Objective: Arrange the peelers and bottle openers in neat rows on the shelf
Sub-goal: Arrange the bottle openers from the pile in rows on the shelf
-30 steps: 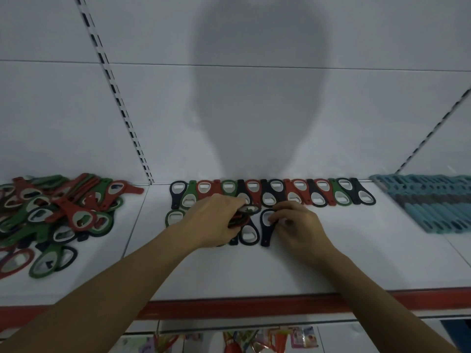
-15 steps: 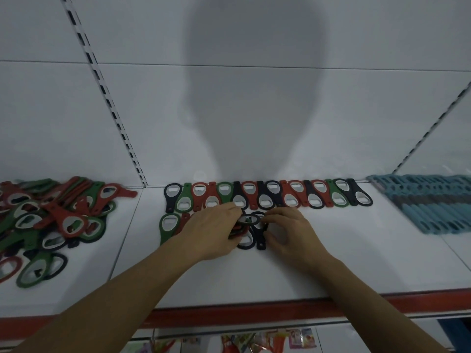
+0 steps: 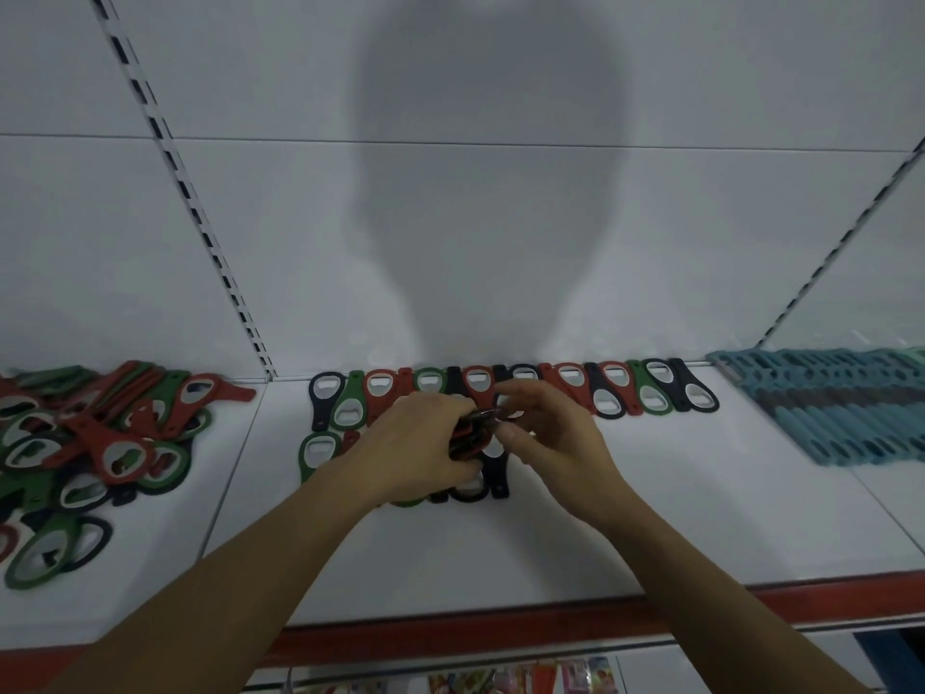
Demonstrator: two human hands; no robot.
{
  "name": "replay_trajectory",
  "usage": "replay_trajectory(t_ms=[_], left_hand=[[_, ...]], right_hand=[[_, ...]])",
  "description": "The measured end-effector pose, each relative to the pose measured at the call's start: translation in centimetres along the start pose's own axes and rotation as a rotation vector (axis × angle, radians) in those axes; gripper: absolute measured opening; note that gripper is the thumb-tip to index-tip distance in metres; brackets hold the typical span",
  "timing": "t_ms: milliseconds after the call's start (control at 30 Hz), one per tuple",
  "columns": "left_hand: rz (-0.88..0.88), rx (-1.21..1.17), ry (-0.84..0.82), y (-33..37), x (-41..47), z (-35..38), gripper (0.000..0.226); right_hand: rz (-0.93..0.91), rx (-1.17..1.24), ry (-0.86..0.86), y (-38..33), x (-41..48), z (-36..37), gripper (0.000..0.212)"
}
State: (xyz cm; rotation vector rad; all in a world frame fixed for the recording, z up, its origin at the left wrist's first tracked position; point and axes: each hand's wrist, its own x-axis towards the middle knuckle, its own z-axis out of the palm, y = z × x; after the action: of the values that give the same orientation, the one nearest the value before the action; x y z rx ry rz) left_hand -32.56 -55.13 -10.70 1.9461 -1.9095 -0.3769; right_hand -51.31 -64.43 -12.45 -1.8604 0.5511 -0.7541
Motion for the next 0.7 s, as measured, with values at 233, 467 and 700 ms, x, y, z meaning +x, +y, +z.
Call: replay_trajectory(t_ms=[233,467,700], left_hand=[[-0.036,-0.282,-0.076,1.2,0.6,-0.3,0.035],[-0.111,-0.131,-0.059,0.2,0.5,-0.8,0.03],[-0.04,0.036,-0.001,1.2,0.7,0.2,0.014]], right_hand=[[-0.019,0.175,0.116,-0.8,1.4,-0.1,0.013],[0.156,0.097,0.32,1.5,1.1,-3.6,0.007],[0.163,-0.126,0.268,2.5,-0.2,-3.8,0.02]])
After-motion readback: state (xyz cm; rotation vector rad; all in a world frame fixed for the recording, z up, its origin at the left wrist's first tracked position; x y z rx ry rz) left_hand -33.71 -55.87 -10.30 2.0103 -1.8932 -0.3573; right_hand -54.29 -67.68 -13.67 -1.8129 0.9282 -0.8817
